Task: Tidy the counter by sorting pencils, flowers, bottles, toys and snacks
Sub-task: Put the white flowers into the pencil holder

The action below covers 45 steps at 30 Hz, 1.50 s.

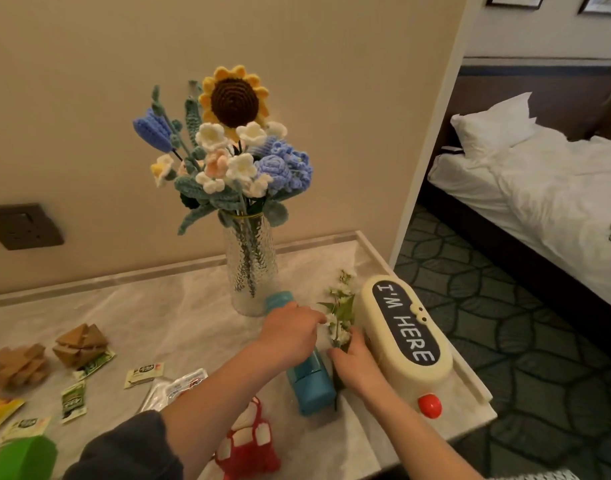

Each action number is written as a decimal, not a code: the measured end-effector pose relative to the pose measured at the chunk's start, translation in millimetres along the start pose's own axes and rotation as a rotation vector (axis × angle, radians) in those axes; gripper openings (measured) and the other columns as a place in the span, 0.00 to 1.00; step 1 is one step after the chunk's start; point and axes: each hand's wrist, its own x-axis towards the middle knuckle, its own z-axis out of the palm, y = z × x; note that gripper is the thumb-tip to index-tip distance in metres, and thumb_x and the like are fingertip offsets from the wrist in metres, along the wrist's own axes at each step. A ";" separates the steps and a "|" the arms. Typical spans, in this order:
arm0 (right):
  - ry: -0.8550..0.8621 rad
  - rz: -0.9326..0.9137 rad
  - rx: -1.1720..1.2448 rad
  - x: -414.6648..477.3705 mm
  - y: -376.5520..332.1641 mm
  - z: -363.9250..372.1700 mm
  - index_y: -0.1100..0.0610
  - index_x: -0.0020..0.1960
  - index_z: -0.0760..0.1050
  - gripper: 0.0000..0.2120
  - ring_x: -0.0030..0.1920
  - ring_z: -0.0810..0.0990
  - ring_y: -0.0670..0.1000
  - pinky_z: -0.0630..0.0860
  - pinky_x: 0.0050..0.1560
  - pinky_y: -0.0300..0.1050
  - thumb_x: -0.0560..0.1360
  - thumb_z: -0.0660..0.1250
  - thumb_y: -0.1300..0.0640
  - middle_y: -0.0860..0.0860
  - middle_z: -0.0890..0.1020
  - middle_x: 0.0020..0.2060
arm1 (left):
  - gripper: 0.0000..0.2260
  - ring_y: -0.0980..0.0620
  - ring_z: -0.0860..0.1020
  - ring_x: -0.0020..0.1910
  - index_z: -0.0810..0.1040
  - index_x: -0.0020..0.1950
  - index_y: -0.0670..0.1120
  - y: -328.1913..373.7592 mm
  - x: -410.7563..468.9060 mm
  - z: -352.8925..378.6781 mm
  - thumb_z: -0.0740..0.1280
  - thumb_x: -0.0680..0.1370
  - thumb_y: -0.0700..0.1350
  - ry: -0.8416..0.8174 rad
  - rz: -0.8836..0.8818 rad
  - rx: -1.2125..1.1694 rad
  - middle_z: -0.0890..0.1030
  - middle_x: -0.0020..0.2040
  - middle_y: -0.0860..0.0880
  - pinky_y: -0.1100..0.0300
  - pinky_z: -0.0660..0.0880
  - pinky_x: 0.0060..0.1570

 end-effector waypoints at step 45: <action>-0.477 -0.360 -0.041 -35.4 -99.6 115.7 0.47 0.60 0.71 0.18 0.45 0.79 0.39 0.75 0.43 0.34 0.72 0.66 0.58 0.41 0.79 0.45 | 0.19 0.51 0.81 0.36 0.76 0.36 0.48 -99.1 -111.1 -27.0 0.66 0.69 0.64 0.399 -0.635 -1.001 0.82 0.33 0.50 0.53 0.75 0.40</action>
